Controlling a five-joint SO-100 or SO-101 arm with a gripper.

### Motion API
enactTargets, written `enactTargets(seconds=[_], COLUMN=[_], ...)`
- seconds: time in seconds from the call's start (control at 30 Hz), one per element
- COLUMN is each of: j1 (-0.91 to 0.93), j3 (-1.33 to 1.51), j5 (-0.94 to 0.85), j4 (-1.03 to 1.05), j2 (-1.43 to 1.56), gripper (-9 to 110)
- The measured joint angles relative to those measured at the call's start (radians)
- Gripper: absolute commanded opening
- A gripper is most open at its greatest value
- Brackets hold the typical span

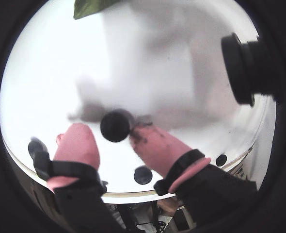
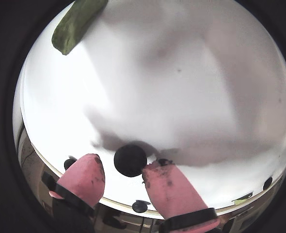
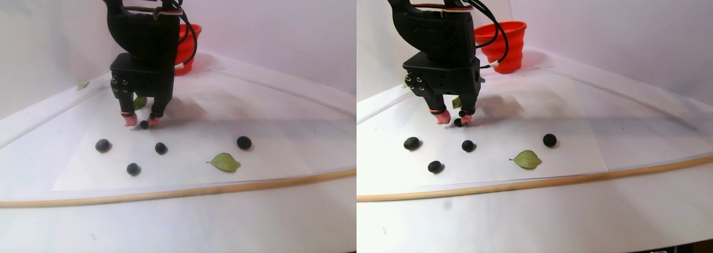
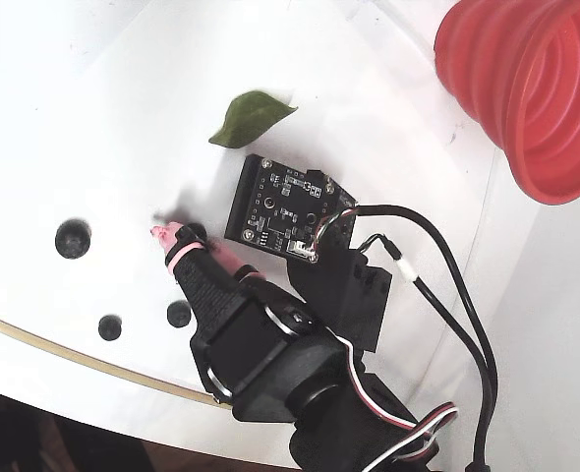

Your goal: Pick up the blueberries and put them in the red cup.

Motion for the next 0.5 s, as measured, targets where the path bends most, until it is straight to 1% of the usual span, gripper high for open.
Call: enactTargets(seconds=[0.5], j1=[0.000], j3=[-0.018], j5=[-0.003], j4=[-0.020], j2=[-0.031], gripper=[15])
